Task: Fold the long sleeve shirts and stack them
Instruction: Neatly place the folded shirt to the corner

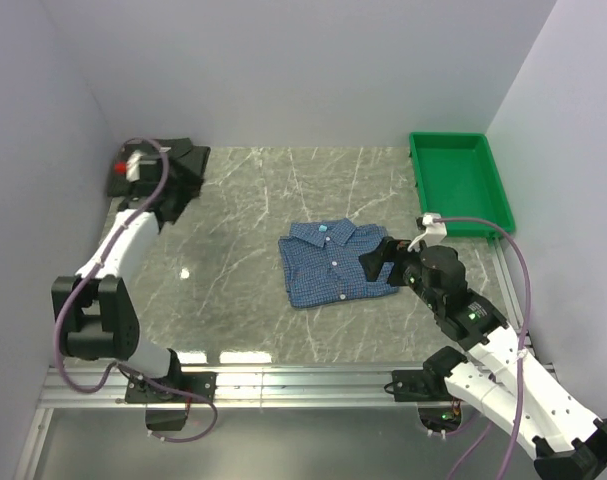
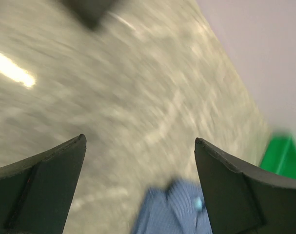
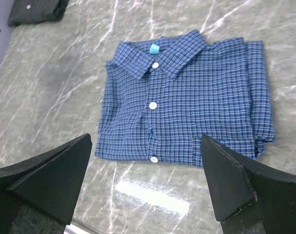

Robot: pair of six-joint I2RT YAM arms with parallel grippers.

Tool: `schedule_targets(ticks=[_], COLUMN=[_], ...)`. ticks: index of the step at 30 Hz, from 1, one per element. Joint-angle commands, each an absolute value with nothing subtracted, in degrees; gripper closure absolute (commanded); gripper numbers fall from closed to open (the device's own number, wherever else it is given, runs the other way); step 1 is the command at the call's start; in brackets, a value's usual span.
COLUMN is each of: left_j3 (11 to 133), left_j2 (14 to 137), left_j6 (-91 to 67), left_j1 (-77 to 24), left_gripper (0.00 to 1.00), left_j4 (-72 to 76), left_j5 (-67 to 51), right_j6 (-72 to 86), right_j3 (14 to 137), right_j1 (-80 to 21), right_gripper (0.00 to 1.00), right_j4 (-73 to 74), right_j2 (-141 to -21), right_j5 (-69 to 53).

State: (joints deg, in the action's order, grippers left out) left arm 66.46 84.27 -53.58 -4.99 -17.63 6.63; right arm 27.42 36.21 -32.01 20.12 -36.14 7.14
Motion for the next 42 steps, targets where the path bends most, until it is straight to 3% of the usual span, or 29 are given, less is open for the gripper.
schedule_targets(ticks=[1,5,6,14,28,37,38,42], left_j3=[63.64,62.32,63.79,69.26,78.23,78.21,78.48,77.87], left_j2=[87.18,92.79,96.99,111.17,127.96,129.98,130.08,129.99], left_j6=[-59.49,-63.71,-66.16,-68.81,-71.45,-71.90,-71.89,-72.07], left_j1=[4.44,11.50,15.78,20.30,21.18,20.83,20.83,20.30], left_gripper=[0.01,0.04,0.10,0.22,0.25,0.62,0.71,0.92], left_j4=[-13.63,-4.52,-2.05,7.97,14.85,15.47,15.21,16.17], left_j5=[1.50,0.71,0.70,0.61,-2.72,-6.24,-6.50,-6.77], right_j6=[27.33,26.19,25.15,23.99,23.82,24.26,24.08,23.64], right_j3=[35.60,34.80,34.63,34.01,35.59,35.60,35.68,35.60], right_j1=[-32.25,-32.17,-32.17,-32.25,-32.17,-32.25,-32.17,-32.25], right_gripper=[0.00,0.00,0.00,0.00,0.00,0.00,0.00,0.00], right_j4=[17.40,16.52,16.61,15.91,16.00,16.08,16.26,17.22], right_j2=[-35.51,-35.51,-35.51,-36.38,-40.69,-41.05,-40.78,-39.99], right_j5=[4.75,4.13,4.04,4.13,3.43,3.86,4.13,5.27])
